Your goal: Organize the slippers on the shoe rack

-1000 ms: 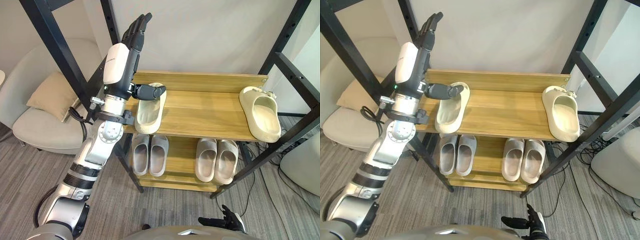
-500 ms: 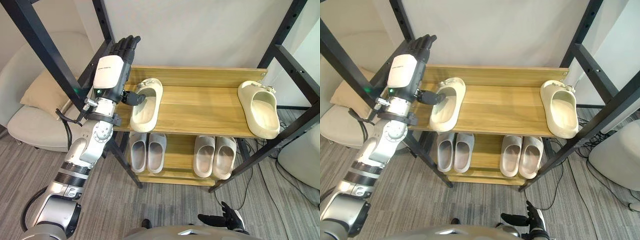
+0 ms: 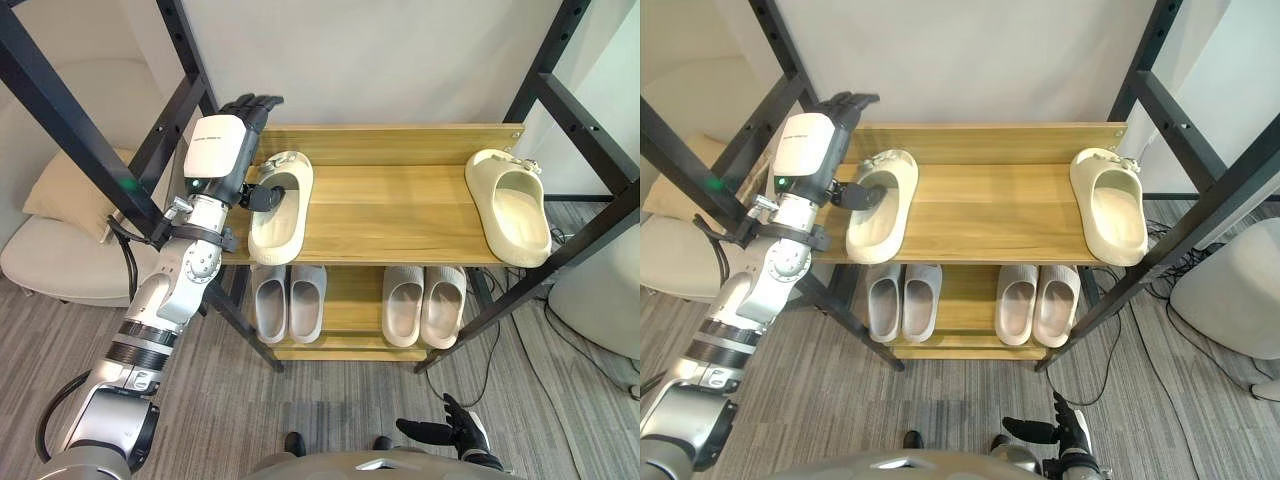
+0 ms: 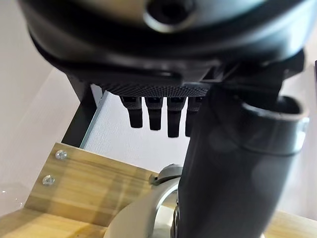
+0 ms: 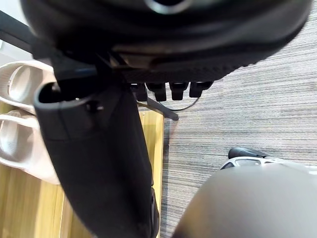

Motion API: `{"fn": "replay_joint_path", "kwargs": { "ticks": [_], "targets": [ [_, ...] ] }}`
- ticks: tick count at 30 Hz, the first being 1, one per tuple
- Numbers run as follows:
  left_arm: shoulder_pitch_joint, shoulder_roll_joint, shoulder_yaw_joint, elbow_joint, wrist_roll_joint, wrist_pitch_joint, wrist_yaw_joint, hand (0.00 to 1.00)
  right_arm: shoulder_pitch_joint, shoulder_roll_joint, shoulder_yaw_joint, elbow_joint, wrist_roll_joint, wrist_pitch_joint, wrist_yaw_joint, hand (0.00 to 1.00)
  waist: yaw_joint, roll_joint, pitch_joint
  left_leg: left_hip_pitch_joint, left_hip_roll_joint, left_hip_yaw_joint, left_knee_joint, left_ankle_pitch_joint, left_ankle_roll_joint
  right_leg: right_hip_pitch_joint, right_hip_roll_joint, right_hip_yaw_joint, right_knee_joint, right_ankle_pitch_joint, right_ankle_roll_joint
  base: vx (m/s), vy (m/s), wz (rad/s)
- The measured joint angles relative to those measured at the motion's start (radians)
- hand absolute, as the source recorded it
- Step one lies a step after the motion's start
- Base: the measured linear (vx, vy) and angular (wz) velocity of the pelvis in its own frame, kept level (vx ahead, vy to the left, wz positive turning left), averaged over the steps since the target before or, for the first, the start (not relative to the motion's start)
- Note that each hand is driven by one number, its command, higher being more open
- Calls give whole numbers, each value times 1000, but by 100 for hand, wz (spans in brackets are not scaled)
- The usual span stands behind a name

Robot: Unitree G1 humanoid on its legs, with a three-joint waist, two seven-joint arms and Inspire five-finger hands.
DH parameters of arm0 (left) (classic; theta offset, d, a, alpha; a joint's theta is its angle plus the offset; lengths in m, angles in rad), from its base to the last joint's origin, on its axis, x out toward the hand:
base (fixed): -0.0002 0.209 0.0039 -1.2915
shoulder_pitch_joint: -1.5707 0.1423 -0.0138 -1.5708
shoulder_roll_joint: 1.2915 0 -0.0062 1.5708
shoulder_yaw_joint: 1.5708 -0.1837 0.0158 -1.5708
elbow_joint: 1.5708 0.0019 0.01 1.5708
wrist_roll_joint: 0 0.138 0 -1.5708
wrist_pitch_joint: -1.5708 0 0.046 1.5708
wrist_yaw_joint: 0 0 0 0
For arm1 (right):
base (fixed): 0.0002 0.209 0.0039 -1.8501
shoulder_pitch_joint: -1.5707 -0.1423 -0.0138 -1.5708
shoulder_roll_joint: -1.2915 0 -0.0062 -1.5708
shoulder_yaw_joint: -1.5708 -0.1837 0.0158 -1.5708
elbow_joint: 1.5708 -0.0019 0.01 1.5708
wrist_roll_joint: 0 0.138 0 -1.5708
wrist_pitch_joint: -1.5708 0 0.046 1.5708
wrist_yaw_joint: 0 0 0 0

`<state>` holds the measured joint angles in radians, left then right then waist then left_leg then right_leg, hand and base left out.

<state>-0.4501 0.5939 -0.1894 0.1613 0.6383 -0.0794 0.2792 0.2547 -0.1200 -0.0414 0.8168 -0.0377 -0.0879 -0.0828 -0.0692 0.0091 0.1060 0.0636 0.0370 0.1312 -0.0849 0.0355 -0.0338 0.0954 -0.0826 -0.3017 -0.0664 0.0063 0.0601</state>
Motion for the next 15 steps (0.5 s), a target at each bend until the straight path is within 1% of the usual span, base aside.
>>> {"fn": "replay_joint_path", "kwargs": {
  "ticks": [11, 15],
  "targets": [
    [1, -17, 0, 40, -45, 24, 0, 0, 2, 3, -4, -1, 0, 0, -13, 100, -1, 0, 2, 8, 0, 15, 2, -1, 0, -7, -4, 30, -1, 18, -3, -35, 11, -8],
    [2, -53, 0, 40, -80, 25, 0, 0, 6, 3, -4, -8, 0, 0, -16, 100, -2, 3, 4, 10, -2, 19, 2, -1, 0, -6, -6, 34, -3, 23, 0, -44, 8, -4]
  ]
}}
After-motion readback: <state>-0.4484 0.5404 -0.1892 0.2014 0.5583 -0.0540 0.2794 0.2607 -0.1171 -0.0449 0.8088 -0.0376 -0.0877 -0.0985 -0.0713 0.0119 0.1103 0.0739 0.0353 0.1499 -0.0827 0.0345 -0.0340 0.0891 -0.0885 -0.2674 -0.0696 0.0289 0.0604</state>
